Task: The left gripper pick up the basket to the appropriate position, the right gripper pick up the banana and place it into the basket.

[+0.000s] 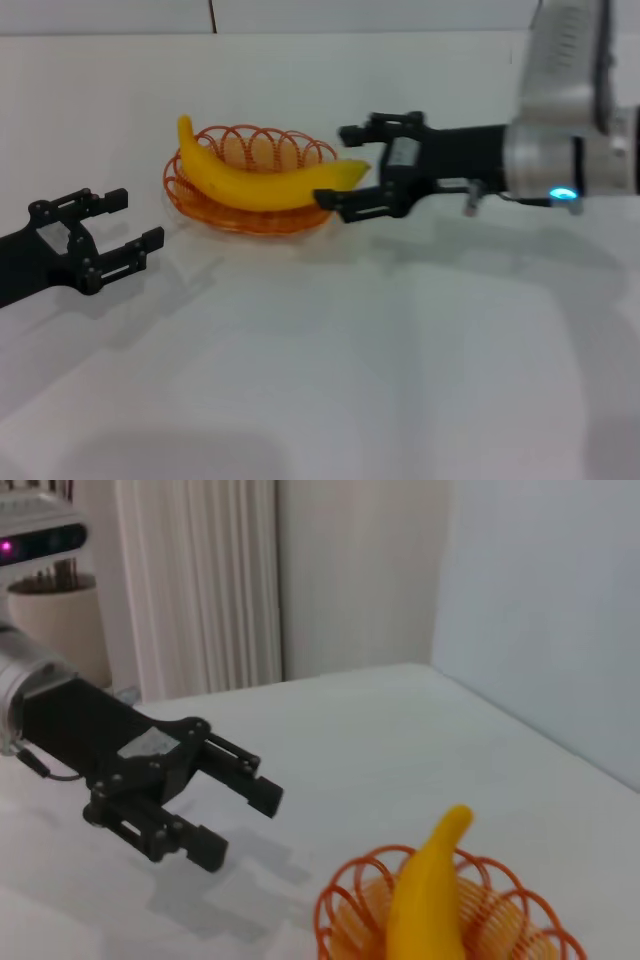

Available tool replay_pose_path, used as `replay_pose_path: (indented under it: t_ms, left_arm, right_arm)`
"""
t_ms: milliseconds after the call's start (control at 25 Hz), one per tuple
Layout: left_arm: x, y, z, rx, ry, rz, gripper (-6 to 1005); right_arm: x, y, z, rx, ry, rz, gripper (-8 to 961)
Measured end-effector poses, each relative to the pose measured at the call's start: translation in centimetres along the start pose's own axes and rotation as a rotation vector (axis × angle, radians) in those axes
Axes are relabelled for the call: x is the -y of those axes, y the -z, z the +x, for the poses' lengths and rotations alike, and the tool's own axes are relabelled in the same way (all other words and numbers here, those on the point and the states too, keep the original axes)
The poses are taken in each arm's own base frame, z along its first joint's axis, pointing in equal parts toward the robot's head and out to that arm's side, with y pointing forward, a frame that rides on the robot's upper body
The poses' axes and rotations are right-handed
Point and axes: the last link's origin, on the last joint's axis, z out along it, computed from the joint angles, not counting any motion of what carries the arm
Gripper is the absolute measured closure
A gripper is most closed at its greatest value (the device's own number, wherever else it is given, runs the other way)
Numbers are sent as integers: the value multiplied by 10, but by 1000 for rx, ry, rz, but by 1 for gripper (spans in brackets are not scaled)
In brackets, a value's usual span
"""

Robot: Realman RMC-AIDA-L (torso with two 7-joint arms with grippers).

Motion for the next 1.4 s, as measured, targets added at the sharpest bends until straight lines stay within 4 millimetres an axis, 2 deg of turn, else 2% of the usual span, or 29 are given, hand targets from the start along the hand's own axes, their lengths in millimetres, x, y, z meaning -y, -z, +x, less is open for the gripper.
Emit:
replay_pose_path:
  t_ms: [320,400,480,600,1400]
  left_arm:
    - [0,-1,1,-7,-5,3,311]
    - [0,-1,2,-17,-4,9,311]
    - [0,-1,2,-27,-1,15,311]
    - [-1,-1,0,-29,-3,12,311]
    - [-2,-2,0,-26,-9,8,311]
  right_arm:
    - [6,25,43,23,-82,48,48]
    - [7,26,45,23,-84,54,48]
    - [9,33,58,28,-105,87,48]
    - [10,37,68,32,-129,111,48]
    - [10,39,71,34,-132,119,48]
